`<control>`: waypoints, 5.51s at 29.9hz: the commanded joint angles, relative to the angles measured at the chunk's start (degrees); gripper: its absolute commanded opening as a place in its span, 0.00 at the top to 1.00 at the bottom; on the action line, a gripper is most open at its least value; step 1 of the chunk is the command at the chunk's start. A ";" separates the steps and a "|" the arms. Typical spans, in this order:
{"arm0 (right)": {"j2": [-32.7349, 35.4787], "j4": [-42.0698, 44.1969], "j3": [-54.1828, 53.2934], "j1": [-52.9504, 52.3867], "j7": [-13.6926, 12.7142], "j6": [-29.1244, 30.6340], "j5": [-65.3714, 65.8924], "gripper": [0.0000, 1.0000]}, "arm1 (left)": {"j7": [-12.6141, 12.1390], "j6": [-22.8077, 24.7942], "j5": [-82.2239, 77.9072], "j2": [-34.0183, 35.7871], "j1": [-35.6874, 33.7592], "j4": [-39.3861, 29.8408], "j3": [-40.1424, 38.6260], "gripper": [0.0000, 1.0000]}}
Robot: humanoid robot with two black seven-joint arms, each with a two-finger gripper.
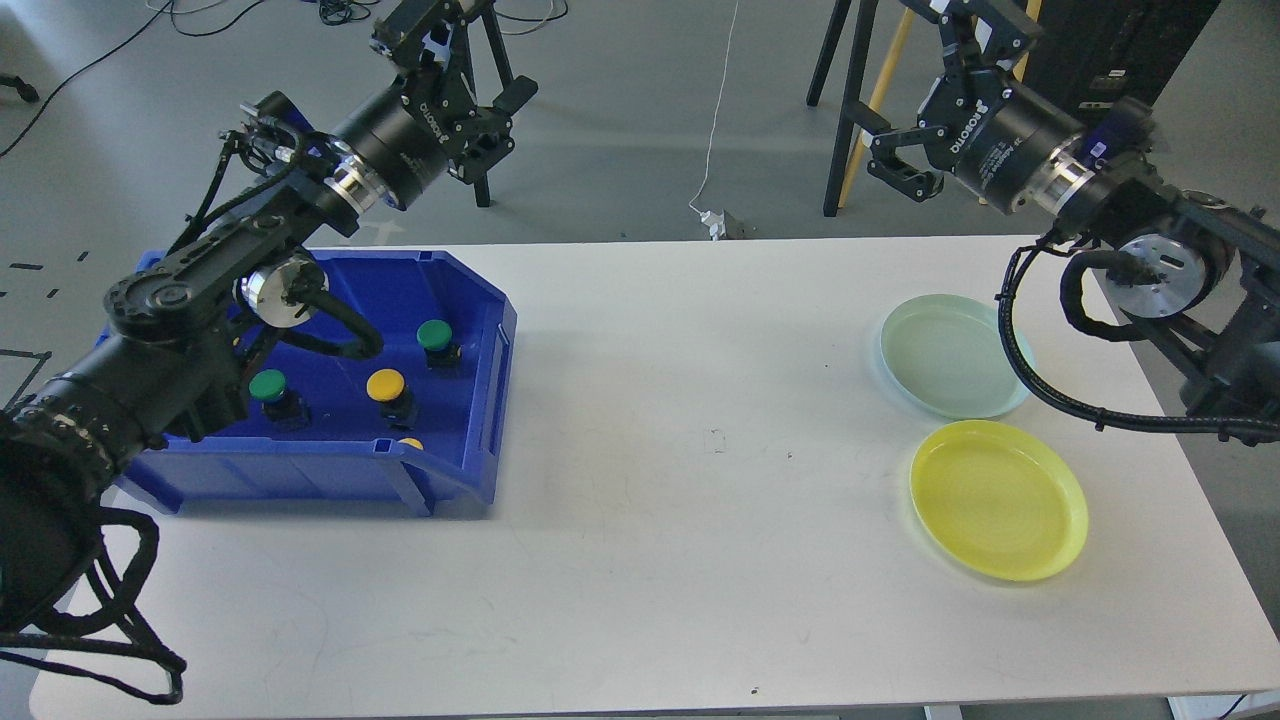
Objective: Pass button and place on color plate
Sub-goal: 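Lower the left gripper into the blue bin toward a yellow button, then close the left gripper on the yellow button inside the bin, then lift the yellow button out of the bin with the left gripper, then move the right gripper toward the left gripper and grasp the button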
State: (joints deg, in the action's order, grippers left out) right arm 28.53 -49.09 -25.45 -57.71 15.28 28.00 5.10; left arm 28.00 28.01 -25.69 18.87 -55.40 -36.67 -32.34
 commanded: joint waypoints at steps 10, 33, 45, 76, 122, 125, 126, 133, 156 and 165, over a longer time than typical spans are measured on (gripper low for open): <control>-0.49 6.46 -9.00 5.58 0.54 0.00 -1.14 0.00 | 0.00 -0.01 7.32 -0.93 4.59 3.89 -5.45 0.00; 0.30 6.64 -13.05 13.85 0.62 0.00 -10.20 0.00 | 0.00 -0.01 -56.45 24.37 -18.52 -22.05 42.60 0.00; 1.18 6.73 -13.75 16.31 0.62 0.00 -10.28 0.00 | 0.00 -0.01 -62.46 18.41 -12.63 -11.86 47.55 0.01; 2.23 6.47 -15.07 19.12 0.62 0.00 -10.28 0.00 | 0.00 -0.32 -61.49 6.79 -5.60 5.03 47.37 0.39; 9.68 -2.81 -17.44 23.60 0.80 0.00 -9.14 0.00 | 0.00 -0.01 -33.87 25.62 -5.43 -27.22 12.33 0.96; 18.37 -14.06 -17.96 26.67 0.97 0.00 -7.39 0.00 | 0.00 -0.01 -20.14 17.98 -2.18 -26.88 7.48 0.96; 21.01 -17.41 -18.14 27.81 1.32 0.00 -6.86 0.00 | 0.00 -0.01 -18.27 15.52 -1.04 -26.53 6.34 0.96; 29.92 -34.04 -18.41 33.45 3.44 0.00 -0.90 0.00 | 0.00 -0.01 -19.30 -4.17 3.19 -15.73 2.81 0.96; 2.86 -20.26 -5.58 16.31 3.35 0.00 7.47 0.01 | 0.00 -0.01 -20.10 -7.27 4.16 -13.51 2.64 0.95; -0.49 -18.67 -5.58 14.73 3.44 0.00 7.56 0.14 | 0.00 -0.01 -19.75 -7.44 4.16 -13.08 2.46 0.95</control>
State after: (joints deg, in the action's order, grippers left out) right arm 28.70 -67.92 -31.12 -42.13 18.64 28.00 12.61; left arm 28.00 28.00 -45.69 11.51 -51.24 -49.84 -29.75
